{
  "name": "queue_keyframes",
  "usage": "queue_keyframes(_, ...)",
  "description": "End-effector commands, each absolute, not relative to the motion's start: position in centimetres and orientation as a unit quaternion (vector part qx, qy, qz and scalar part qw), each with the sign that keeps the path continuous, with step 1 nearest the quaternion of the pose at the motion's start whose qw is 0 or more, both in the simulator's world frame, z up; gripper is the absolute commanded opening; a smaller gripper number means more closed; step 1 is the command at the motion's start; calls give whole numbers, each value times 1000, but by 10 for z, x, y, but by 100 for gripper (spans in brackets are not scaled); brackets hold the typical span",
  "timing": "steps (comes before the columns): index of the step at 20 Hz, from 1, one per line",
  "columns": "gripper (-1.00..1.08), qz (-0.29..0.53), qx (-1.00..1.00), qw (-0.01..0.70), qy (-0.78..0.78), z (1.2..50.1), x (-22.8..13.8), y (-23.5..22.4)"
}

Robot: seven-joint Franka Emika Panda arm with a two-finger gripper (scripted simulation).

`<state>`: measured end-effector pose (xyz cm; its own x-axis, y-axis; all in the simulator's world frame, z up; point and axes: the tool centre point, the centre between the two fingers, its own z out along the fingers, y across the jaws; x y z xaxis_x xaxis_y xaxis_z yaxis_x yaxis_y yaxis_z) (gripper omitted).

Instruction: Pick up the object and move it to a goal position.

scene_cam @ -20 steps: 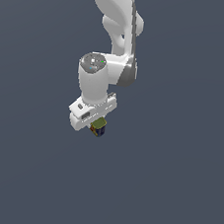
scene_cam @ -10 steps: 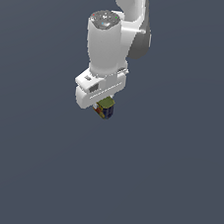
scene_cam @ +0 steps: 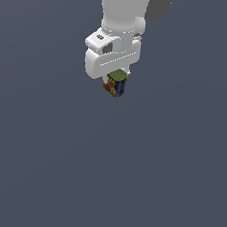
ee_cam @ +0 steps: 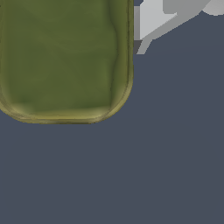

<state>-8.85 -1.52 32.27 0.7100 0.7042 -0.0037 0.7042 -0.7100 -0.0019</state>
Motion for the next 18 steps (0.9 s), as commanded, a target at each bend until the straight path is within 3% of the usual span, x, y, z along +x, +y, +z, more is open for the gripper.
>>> queue_keyframes(1,-100,0,-925,-1,-381,350,-99,-8)
queue_keyframes(10,-100,0,-925,0,-381,422,-127,10)
queue_keyframes(18,-100,0,-925,0,-380,453,-137,18)
